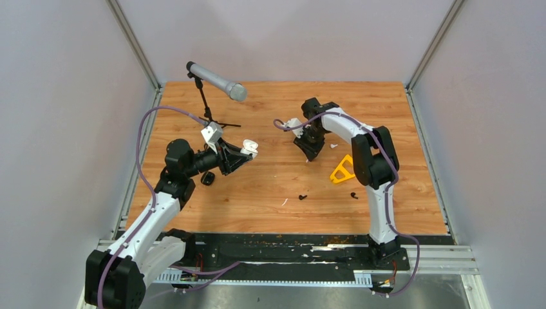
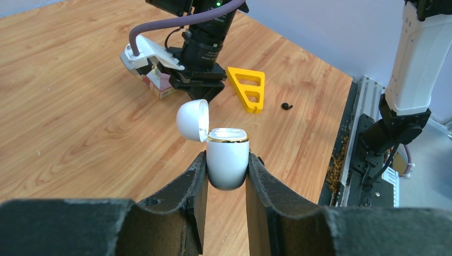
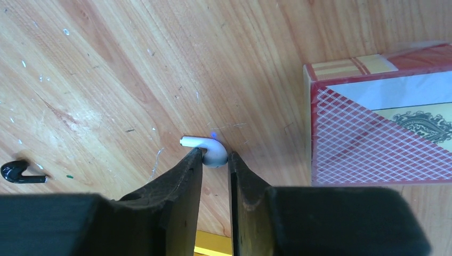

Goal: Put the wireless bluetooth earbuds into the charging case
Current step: Pick up the earbud from the center of the board, then place the earbud in the charging case.

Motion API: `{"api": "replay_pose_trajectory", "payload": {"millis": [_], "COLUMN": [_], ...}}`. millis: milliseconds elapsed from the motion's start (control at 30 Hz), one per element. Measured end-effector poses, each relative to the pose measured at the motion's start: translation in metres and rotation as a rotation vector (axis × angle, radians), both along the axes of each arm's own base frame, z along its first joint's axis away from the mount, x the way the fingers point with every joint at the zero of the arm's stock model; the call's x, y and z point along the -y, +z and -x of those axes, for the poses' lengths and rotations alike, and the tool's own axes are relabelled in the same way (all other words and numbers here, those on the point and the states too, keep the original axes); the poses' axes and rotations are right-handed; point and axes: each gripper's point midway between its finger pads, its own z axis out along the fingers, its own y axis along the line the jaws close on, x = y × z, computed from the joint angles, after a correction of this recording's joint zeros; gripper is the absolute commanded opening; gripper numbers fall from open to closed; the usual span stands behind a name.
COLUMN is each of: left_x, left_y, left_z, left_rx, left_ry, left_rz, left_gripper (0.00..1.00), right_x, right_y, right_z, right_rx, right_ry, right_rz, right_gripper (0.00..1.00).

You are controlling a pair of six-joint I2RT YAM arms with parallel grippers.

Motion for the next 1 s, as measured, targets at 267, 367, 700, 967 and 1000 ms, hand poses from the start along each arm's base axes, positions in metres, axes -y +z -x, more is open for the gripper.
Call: {"api": "replay_pose_trajectory", "payload": {"millis": [267, 367, 700, 967, 1000], "left_x": [0.0, 0.0, -0.001, 0.0, 0.0], "left_y": [0.0, 0.001, 0.004, -0.006, -0.008], "left_z": [0.0, 0.0, -0.004, -0.009, -0.01], "left_rx": [0.001, 0.002, 0.019, -0.001, -0.003], "left_ry": [0.0, 0.001, 0.017, 0.028, 0.028], "left_rz": [0.0, 0.001, 0.011, 0.018, 0.018], "left_gripper": [0.0, 0.0, 0.0, 0.0, 0.0], "right_x": [-0.002, -0.003, -0.001, 0.002, 0.003], "right_y": [0.0, 0.001, 0.023, 0.126, 0.143], "right_z": [-0.001, -0.001, 0.007, 0.016, 0.02], "right_rx": [0.017, 0.021, 0.068, 0.272, 0.306], "right_ry": [0.012, 0.017, 0.048, 0.06, 0.062], "right_rz": [0.013, 0.012, -0.002, -0.095, -0.111], "right_gripper": [0.08, 0.05, 0.0, 0.0, 0.0]}}
